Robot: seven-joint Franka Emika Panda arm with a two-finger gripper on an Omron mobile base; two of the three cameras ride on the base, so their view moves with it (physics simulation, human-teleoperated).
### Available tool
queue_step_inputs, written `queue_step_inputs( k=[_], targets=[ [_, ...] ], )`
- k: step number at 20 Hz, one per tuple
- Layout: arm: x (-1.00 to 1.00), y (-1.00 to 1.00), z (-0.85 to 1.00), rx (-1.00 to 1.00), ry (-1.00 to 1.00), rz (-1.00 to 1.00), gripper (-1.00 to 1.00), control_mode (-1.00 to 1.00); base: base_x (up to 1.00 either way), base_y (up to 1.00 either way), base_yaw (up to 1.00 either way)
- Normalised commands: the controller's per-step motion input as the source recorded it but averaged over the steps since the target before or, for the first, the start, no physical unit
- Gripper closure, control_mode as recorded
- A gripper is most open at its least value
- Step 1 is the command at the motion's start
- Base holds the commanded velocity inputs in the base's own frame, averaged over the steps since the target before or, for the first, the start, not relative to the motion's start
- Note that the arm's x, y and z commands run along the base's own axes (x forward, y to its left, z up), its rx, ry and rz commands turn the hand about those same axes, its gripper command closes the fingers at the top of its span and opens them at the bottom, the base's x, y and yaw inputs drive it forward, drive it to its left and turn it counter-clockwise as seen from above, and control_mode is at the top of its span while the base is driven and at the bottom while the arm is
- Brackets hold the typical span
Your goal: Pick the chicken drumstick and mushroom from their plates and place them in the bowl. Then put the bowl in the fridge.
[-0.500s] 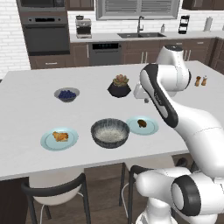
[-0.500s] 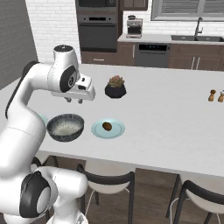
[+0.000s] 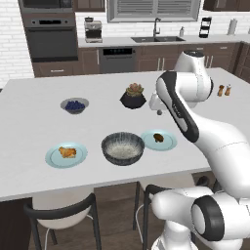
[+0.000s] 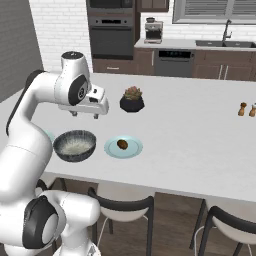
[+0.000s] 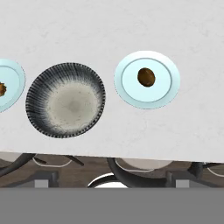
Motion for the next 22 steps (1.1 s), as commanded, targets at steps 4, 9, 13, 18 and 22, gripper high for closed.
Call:
queue_step_inputs(
  k=[4,9,13,18,22],
  targets=[
    [0.01,-0.09,-0.04,0.00,0.00,0.00,-1.00,-1.00,0.00,0.00,0.00],
    [0.90,-0.91,-0.52,0.00,0.16,-0.01,-1.00,-1.00,0.00,0.00,0.00],
    [0.93,-0.86,-0.61,-0.01,0.21,0.00,-1.00,-1.00,0.00,0.00,0.00],
    [0.22,-0.05,-0.47,-0.01,0.23,-0.04,-1.00,-1.00,0.00,0.00,0.00],
    [0.28,0.33,-0.78,0.01,0.18,-0.10,-1.00,-1.00,0.00,0.00,0.00]
  ],
)
